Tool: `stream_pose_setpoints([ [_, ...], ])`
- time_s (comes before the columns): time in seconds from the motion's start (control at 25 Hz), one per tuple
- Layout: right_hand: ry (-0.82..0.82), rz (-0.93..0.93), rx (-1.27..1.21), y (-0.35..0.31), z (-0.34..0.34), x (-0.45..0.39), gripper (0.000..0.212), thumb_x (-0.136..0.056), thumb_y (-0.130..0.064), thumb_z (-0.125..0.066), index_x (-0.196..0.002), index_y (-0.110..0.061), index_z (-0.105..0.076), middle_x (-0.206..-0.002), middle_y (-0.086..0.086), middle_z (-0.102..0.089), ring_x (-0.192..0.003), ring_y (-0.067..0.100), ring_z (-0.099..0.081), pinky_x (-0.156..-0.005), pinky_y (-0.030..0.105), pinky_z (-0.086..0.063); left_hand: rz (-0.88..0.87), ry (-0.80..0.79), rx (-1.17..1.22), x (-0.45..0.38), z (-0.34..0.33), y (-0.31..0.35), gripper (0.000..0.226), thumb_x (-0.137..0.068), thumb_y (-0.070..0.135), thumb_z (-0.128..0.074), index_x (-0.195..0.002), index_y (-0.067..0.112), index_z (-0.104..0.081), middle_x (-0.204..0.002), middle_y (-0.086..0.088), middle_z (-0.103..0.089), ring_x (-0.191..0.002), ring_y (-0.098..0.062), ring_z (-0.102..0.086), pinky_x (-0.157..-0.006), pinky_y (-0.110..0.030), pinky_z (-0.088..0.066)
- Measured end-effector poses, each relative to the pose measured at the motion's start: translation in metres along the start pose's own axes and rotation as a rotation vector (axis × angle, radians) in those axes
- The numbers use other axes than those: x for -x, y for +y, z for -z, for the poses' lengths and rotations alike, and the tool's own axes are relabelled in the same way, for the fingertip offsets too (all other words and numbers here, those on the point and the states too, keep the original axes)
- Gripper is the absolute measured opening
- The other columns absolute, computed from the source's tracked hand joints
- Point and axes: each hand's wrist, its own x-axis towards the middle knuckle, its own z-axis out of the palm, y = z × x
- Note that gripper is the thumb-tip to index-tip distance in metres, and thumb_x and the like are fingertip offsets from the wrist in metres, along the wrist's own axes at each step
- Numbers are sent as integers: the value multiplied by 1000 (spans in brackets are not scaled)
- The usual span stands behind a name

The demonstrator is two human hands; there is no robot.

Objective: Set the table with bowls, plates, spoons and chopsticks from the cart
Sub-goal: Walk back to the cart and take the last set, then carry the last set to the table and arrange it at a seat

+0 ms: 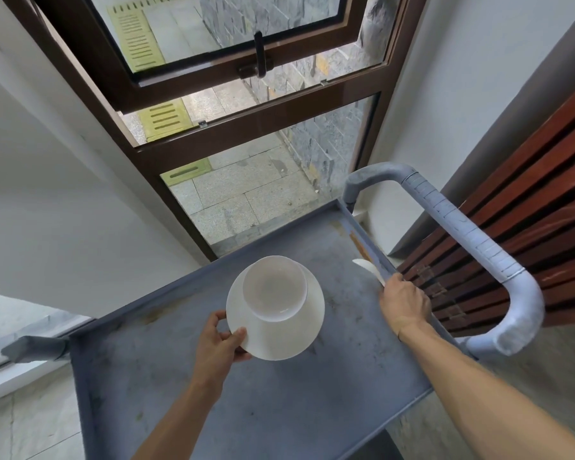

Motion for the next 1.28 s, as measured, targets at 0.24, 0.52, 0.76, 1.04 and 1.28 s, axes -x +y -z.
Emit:
stream_pose_setpoints([
  [0.24, -124, 205, 210, -10, 17, -15, 31, -88, -29, -59, -112, -10, -62, -111, 9, -71, -103, 29, -68, -77, 30, -50, -1, -8, 3, 3, 6, -2, 27, -92, 3, -64, -110, 21, -54, -78, -14, -76, -75, -29, -74, -61, -36, -61],
  [0.52, -90, 239, 88, -5, 6, 1, 33, -100, -39, -38, -106, -10, -54, -102, 12, -67, -92, 35, -65, -66, 36, -40, 1, -6, 18, 11, 5, 9, 28, -92, 3, -63, -110, 23, -55, -79, -14, -76, -72, -28, -74, -60, -33, -60],
  [0.76, -143, 31, -910, -34, 20, 51, 28, -101, -34, -40, -92, -17, -60, -71, 3, -57, -65, 20, -58, -65, 41, -53, -26, -75, -15, 16, -7, 29, 28, -92, 1, -62, -111, 21, -56, -79, -14, -74, -65, -20, -72, -56, -28, -58],
  [1.04, -29, -118, -1200, -3, 23, 95, 20, -90, -37, -68, -76, -22, -67, -67, -4, -67, -66, 11, -63, -54, 25, -42, -80, -251, -104, 29, -42, 42, 27, -92, 2, -63, -108, 23, -57, -72, -4, -76, -62, -18, -72, -54, -26, -57],
  [1.28, 119, -259, -1347, 64, 26, 141, 19, -86, -28, -74, -76, -12, -70, -68, 1, -70, -69, 16, -64, -60, 27, -48, -139, -413, -191, 67, -87, 40, 27, -92, 0, -61, -110, 19, -57, -76, -10, -75, -64, -22, -71, -56, -31, -59],
])
